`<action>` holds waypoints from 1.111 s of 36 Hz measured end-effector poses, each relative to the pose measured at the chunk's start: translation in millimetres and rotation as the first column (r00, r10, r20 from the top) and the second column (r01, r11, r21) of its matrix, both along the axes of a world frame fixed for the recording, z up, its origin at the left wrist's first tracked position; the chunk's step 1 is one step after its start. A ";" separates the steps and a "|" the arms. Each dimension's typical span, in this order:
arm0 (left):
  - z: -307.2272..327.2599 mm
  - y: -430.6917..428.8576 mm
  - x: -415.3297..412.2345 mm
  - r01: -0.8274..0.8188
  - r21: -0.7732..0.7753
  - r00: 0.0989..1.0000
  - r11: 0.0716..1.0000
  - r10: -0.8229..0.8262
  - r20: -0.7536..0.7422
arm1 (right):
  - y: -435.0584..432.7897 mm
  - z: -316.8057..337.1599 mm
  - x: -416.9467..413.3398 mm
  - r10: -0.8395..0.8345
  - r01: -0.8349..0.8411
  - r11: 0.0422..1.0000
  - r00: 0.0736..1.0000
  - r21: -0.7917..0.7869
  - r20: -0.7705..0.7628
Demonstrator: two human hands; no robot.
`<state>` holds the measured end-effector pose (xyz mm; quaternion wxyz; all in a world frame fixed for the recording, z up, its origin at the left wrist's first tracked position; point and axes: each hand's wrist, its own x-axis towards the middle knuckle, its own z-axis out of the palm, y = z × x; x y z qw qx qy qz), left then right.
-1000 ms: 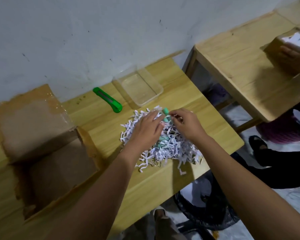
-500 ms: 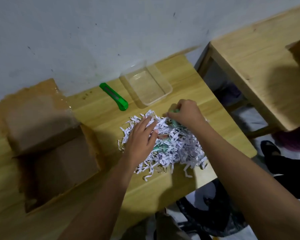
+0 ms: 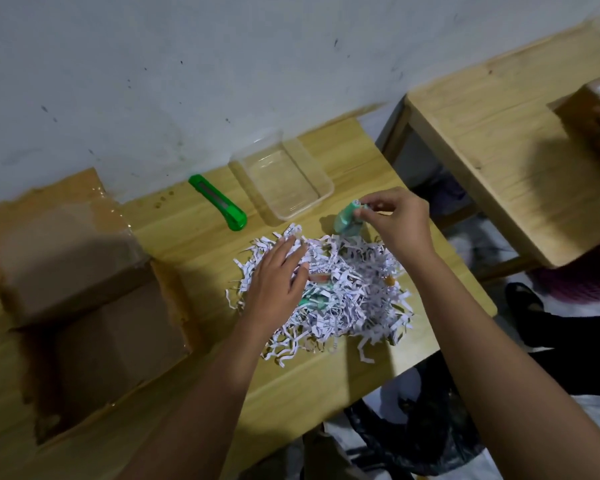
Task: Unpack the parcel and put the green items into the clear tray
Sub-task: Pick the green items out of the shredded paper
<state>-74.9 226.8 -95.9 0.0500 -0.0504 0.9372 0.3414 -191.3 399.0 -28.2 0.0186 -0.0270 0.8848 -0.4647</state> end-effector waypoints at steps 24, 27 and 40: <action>-7.7 0.4 -3.5 -0.045 0.016 0.998 0.999 0.045 -0.037 | -48.3 -64.3 -77.6 -0.459 0.520 0.778 0.854 -0.353 0.246; -8.2 -0.4 -3.0 -0.057 0.038 0.997 0.998 0.058 -0.047 | -47.4 -64.8 -81.4 -0.412 0.469 0.840 0.878 -0.273 0.243; 11.4 -6.8 16.0 -0.127 0.116 0.992 0.985 0.125 0.030 | -13.1 -19.5 0.8 -0.227 0.230 0.965 0.973 -0.126 0.043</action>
